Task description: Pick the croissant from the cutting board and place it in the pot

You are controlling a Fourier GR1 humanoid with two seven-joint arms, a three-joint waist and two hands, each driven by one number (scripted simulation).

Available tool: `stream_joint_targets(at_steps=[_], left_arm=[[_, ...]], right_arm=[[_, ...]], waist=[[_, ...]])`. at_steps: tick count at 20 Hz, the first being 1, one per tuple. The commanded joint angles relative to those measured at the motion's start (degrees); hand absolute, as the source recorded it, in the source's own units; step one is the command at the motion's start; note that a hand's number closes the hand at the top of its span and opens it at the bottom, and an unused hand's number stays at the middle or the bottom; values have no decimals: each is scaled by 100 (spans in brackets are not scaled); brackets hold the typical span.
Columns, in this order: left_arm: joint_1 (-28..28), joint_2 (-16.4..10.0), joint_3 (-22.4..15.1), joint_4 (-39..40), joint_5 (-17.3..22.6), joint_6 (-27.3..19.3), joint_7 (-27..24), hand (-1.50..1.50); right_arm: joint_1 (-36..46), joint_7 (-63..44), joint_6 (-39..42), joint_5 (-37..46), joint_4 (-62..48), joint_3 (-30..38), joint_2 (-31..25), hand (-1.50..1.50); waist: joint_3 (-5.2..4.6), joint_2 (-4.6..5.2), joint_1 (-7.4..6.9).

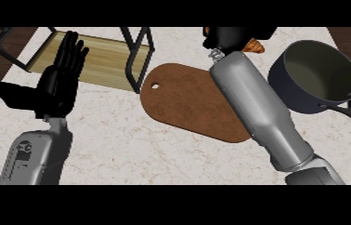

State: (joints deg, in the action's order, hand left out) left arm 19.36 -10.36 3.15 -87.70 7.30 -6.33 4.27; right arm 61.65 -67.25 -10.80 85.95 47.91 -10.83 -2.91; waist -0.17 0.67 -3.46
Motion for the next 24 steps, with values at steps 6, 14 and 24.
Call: stream_joint_targets(at_steps=[6, 14, 24], left_arm=[[-345, -95, 152, -55, 24, 3, -7, 0], [-342, -124, 305, -10, -28, -135, -49, 0], [-272, -135, 374, -1, 34, -56, -89, 0]], right_arm=[[358, -1790, 260, 1269, 26, 614, 69, 150], [-1080, -1132, 509, 1313, 1452, 1168, -169, 150], [-3722, 324, 502, 797, 4420, 1666, -606, 150]], waist=[[10, -82, 277], [17, -145, 567], [18, -112, 511]])
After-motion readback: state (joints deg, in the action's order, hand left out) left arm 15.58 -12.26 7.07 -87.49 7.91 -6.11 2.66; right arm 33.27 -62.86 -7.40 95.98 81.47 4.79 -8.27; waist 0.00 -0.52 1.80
